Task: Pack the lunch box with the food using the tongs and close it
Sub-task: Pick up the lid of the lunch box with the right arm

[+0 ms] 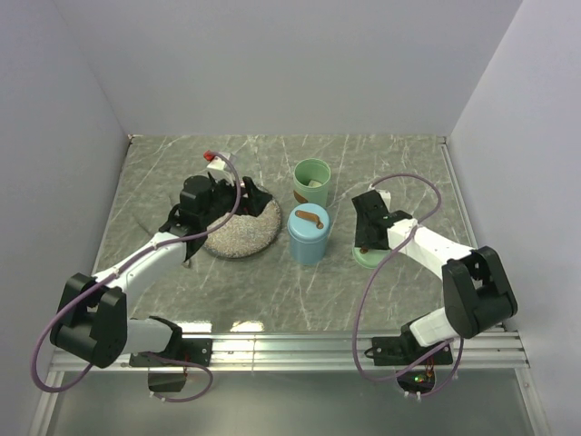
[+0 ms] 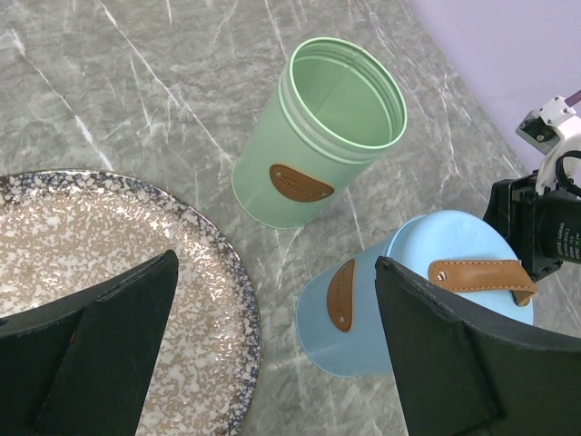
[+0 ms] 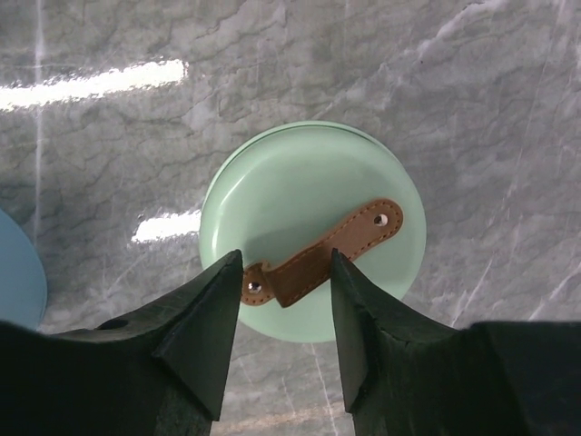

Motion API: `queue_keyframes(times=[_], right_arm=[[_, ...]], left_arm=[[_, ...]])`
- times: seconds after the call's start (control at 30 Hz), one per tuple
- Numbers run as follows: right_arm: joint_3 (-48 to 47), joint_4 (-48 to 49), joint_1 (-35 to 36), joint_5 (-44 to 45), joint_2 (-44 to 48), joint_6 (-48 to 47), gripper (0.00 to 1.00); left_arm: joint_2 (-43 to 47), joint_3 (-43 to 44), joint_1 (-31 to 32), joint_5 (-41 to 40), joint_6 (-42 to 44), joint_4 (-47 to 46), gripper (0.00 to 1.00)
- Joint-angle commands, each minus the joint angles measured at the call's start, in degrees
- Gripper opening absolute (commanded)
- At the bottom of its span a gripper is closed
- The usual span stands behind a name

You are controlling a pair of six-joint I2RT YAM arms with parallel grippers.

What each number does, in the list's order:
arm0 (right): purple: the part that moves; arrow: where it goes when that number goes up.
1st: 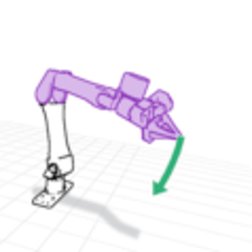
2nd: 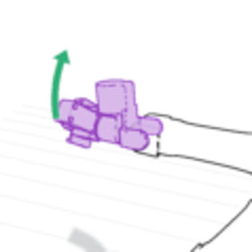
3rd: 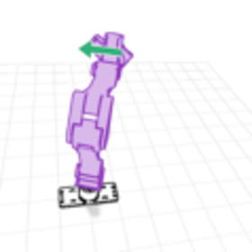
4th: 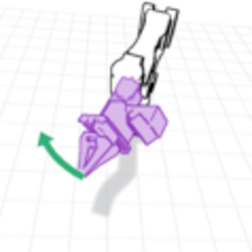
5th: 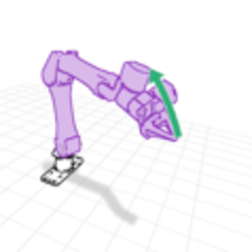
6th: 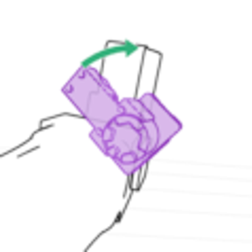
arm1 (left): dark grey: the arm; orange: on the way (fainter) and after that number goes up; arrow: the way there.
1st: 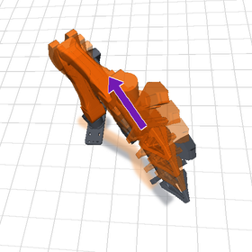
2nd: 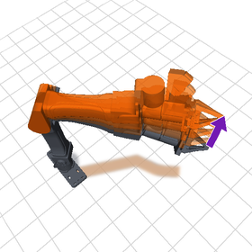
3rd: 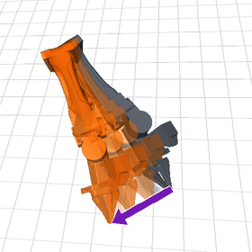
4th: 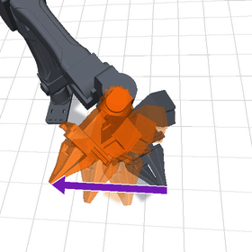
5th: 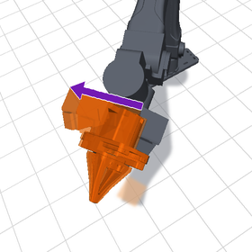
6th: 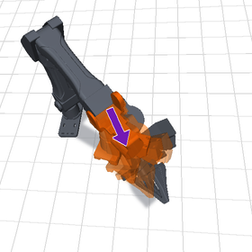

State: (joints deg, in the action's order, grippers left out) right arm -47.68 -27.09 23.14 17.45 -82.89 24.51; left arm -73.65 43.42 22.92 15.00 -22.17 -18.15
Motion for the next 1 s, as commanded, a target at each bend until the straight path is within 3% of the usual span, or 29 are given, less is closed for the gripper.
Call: queue_keyframes(times=[0.0, 0.17, 0.5, 0.97], right_arm=[[-1.8, 1.6, -0.99, 0.13, -1.04, -0.69, 0.5], [-2.07, 1.08, -1.25, 0.21, -2.45, -0.43, 0.41], [-2.06, -1.03, -1.25, 1.09, -1.22, -0.25, 0.0], [-7.94, -4.11, 0.16, 4.69, 5.28, -0.43, 0.0]], left_arm=[[1.93, -0.26, -0.59, 0.9, -0.15, -2.68, 0.96], [2.37, -0.62, -1.03, 1.25, -0.15, -2.68, 0.96], [2.19, -0.62, -1.56, 1.26, -0.33, -2.68, 0.96], [1.14, -0.62, -2.09, 1.08, -0.68, -3.12, 0.96]])
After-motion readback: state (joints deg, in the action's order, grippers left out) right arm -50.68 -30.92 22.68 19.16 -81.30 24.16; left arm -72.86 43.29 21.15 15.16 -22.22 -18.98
